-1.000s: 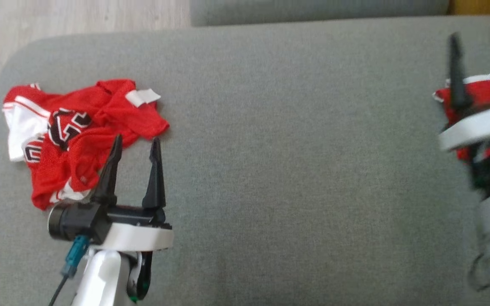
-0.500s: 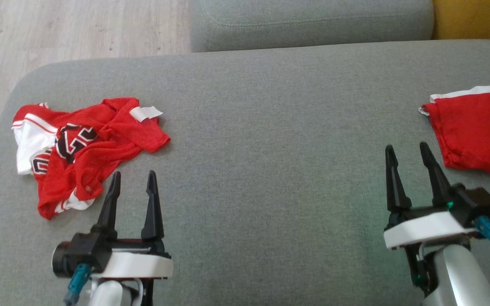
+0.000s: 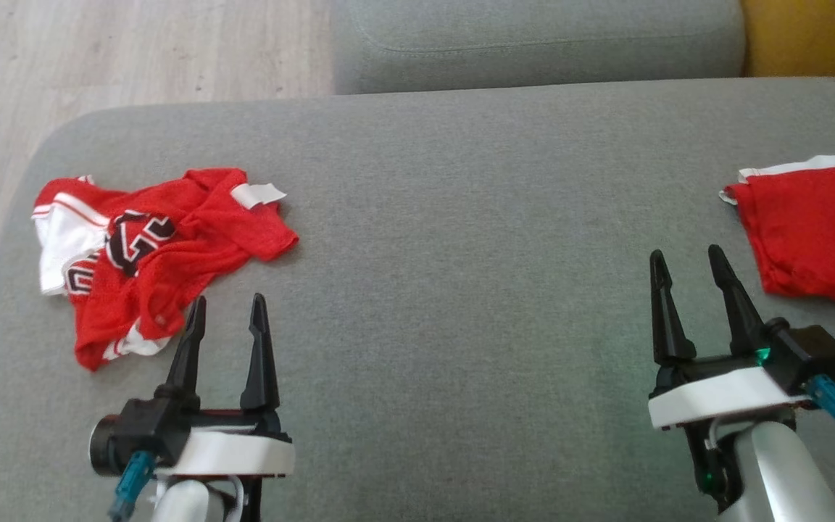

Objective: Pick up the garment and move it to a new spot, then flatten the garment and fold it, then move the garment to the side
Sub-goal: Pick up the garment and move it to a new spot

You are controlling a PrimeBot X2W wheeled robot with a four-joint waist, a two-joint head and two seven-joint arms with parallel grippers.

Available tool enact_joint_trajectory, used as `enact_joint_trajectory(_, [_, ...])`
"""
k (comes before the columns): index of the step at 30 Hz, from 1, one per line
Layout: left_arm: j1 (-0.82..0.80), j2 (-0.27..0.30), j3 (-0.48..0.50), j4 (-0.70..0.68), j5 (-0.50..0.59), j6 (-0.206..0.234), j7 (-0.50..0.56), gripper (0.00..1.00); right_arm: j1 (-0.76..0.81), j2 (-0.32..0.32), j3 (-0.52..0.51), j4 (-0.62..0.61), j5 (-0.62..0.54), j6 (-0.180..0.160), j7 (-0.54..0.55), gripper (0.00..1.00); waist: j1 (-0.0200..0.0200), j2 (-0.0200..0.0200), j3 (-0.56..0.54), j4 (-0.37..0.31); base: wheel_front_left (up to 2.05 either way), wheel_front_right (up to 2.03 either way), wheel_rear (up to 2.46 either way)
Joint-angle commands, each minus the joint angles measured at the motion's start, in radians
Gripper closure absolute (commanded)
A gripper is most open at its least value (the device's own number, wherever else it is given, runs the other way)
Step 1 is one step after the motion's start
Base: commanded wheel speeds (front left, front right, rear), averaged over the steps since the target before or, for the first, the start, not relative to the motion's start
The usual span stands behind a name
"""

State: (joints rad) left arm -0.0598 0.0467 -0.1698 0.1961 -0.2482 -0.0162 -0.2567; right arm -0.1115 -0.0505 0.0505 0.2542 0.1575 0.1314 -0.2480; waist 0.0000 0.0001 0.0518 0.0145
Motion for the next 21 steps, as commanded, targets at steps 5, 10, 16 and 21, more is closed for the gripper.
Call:
enact_joint_trajectory(5, [-0.028, 0.004, 0.02, -0.036, -0.004, 0.018, -0.005, 0.0, -0.007, 0.0, 0.067, -0.057, 0.006, -0.001, -0.014, 0.0, 0.0, -0.0001, -0.008, 0.051, 0.0, 0.0, 0.0])
enact_joint_trajectory(10, [-0.018, 0.004, 0.02, -0.038, -0.001, 0.017, -0.005, 0.0, 0.019, 0.0, 0.104, -0.053, 0.032, -0.001, -0.014, 0.0, 0.0, -0.0001, -0.022, 0.14, 0.0, 0.0, 0.0])
enact_joint_trajectory(16, [-0.007, 0.004, 0.026, -0.033, 0.006, 0.015, -0.005, 0.0, 0.038, 0.0, 0.134, -0.048, 0.078, -0.001, -0.014, 0.0, 0.0, -0.0001, -0.039, 0.219, 0.0, 0.0, 0.0])
enact_joint_trajectory(21, [0.014, 0.004, 0.024, -0.027, 0.012, 0.014, -0.005, 0.0, 0.042, 0.0, 0.164, -0.021, 0.107, -0.001, -0.014, 0.0, 0.0, -0.0001, -0.06, 0.287, 0.0, 0.0, 0.0])
